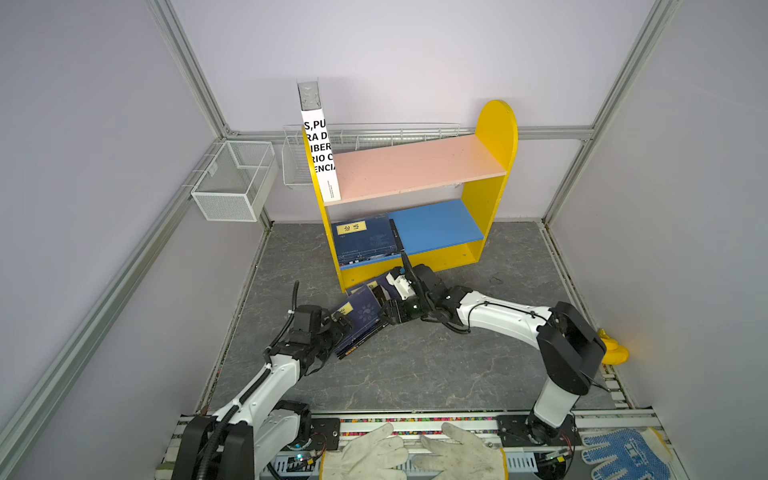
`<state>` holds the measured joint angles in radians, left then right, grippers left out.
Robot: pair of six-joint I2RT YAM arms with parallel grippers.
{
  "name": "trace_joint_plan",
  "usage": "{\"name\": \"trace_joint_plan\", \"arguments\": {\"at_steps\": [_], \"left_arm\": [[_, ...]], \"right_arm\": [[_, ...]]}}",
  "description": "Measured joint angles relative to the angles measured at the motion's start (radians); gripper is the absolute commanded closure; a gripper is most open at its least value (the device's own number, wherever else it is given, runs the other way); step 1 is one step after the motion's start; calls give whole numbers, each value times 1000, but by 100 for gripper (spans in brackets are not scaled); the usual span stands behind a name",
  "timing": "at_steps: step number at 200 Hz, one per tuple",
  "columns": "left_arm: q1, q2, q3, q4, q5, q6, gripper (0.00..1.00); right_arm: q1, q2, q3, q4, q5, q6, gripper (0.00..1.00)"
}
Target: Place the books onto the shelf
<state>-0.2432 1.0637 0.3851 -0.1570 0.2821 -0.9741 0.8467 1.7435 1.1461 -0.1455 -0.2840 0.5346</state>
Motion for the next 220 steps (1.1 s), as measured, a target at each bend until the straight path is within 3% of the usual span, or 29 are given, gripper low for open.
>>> {"name": "trace_joint_plan", "arguments": {"at_steps": [55, 145, 220], "left_arm": [[-49, 95, 136, 108, 32, 18, 2], [-59, 19, 198, -67, -65, 89, 1], [-59, 61, 172, -12, -58, 116, 1]], "right_arm": [[-11, -18, -94, -191, 42, -29, 39], [-6, -16, -28, -183, 267, -42, 32], [-6, 103, 46, -152, 278, -31, 34]]}}
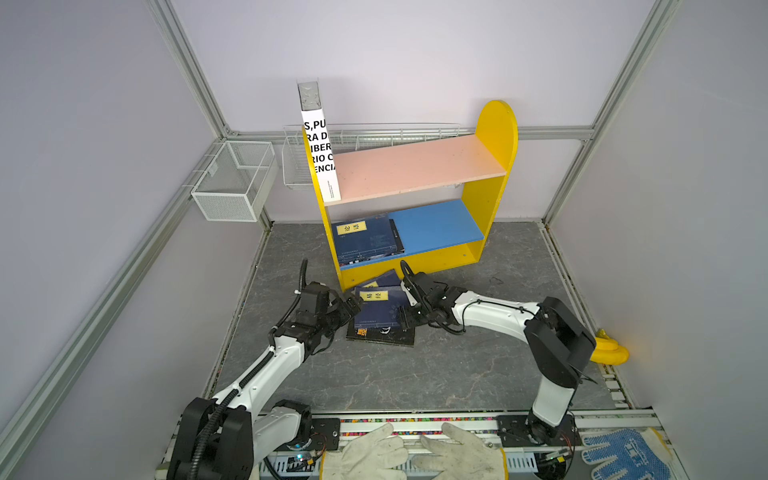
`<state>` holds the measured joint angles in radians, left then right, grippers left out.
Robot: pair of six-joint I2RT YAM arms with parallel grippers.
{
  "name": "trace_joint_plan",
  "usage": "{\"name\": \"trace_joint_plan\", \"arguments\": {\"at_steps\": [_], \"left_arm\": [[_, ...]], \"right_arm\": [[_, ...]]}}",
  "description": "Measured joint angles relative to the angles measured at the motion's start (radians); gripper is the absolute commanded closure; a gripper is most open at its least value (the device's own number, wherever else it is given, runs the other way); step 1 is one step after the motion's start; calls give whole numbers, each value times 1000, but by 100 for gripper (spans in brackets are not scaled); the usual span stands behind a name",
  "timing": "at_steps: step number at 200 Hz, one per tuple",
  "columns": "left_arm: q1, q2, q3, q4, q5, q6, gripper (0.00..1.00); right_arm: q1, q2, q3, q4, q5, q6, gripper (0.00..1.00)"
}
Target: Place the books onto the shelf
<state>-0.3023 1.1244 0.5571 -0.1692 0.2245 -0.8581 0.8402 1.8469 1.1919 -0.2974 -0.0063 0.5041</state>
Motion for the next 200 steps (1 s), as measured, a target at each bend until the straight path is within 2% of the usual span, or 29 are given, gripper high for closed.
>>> {"name": "trace_joint_plan", "arguments": {"at_steps": [37, 65, 105, 124, 169, 200], "left_arm": [[0, 11, 0, 31, 0, 8, 0], [5, 16, -8, 40, -4, 7, 1], [33, -5, -30, 8, -57, -13, 1], [41, -76, -33, -59, -116, -22, 1], [54, -376, -32, -192, -265, -8, 0], [72, -402, -33, -229, -272, 0, 0]], "right_arm": [[-1, 37, 11, 14, -35, 13, 37], [2, 80, 56, 60, -105, 20, 38], [31, 157, 151, 97, -179, 12, 39], [50, 185, 192, 101, -212, 7, 40], [110, 250, 280, 138, -290, -5, 39], [133, 259, 299, 169, -332, -16, 39]]}}
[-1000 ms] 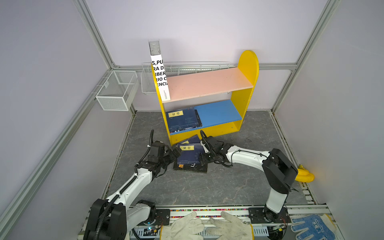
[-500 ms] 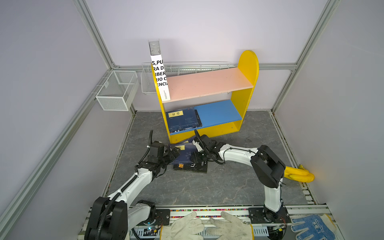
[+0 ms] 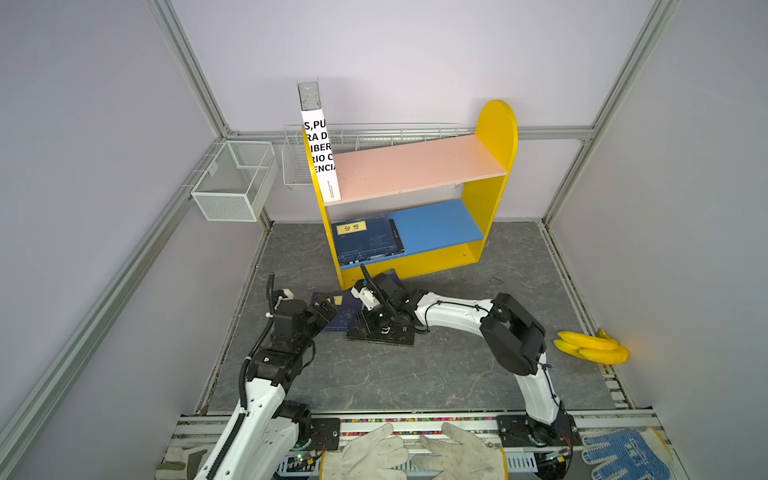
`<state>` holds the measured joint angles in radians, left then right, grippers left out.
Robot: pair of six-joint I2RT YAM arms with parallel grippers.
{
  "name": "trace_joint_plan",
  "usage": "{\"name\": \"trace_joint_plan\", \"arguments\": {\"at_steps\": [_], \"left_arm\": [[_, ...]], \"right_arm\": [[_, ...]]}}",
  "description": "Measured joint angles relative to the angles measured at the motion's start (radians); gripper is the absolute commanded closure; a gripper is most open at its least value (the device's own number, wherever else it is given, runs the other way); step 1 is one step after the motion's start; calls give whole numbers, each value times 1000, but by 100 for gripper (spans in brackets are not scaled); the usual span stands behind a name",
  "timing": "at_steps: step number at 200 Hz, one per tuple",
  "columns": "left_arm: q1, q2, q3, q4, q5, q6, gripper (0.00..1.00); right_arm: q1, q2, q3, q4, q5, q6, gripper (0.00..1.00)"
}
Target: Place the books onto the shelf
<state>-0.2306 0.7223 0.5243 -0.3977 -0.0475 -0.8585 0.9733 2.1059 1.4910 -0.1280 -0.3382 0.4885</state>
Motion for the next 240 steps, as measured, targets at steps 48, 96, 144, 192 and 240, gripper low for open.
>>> {"name": "trace_joint_plan", "arguments": {"at_steps": [48, 96, 144, 192, 240], "left_arm": [[-1, 170, -24, 68, 134, 6, 4], [-150, 309, 31, 162, 227, 16, 5], [-280, 448, 88, 270, 220, -16, 4], [-331, 646, 157, 330, 229, -30, 4], [-348, 705, 170, 303, 153, -24, 4]], "right_arm": [[-92, -113, -148, -12, 53, -7, 37], [-203, -325, -340, -84, 156, 18, 30], [-263, -386, -480, -87, 160, 58, 22], [-285, -351, -493, -28, 119, 105, 19], [-285, -287, -488, 66, 57, 161, 28]]}}
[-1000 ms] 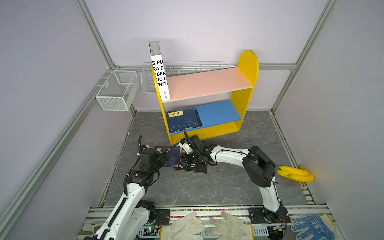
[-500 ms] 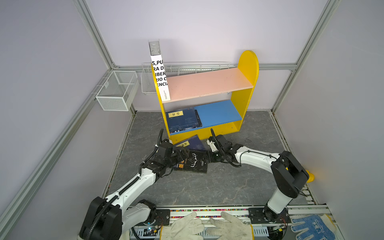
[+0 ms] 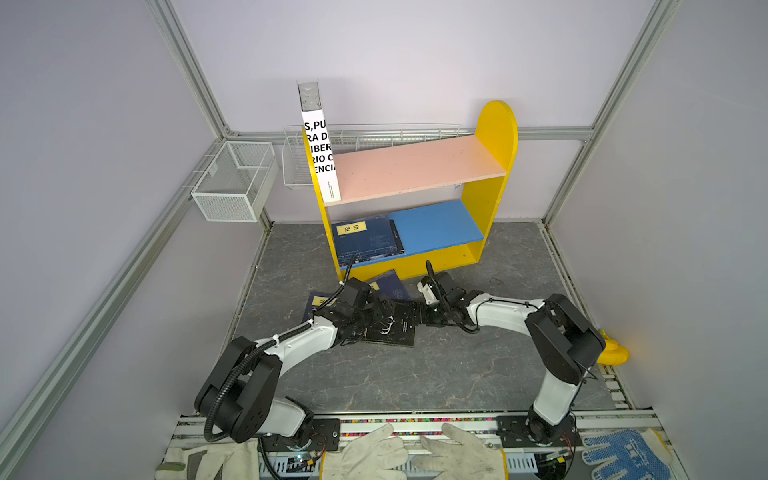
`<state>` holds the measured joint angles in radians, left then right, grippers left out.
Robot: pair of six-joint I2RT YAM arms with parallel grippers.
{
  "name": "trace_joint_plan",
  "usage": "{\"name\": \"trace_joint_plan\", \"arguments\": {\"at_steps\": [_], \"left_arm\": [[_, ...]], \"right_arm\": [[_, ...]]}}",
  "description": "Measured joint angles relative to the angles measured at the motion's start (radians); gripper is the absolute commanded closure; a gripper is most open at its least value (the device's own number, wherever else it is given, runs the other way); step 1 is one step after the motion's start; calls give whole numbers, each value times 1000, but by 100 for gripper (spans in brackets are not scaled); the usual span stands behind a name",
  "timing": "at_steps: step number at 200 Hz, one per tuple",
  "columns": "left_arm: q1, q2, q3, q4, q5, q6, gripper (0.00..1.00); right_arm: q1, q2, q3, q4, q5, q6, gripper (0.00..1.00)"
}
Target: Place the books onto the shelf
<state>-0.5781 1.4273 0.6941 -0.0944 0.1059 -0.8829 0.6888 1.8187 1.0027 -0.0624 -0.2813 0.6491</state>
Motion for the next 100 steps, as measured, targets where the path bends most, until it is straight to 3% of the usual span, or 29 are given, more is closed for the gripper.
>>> {"name": "trace_joint_plan", "arguments": {"at_steps": [55, 100], "left_arm": [[6, 0, 54, -174, -198, 17, 2], [53, 0, 50, -212, -239, 33, 2]], "right_arm": [[0, 13, 0, 30, -45, 31, 39], [0, 13, 6, 22, -48, 32, 41]]}}
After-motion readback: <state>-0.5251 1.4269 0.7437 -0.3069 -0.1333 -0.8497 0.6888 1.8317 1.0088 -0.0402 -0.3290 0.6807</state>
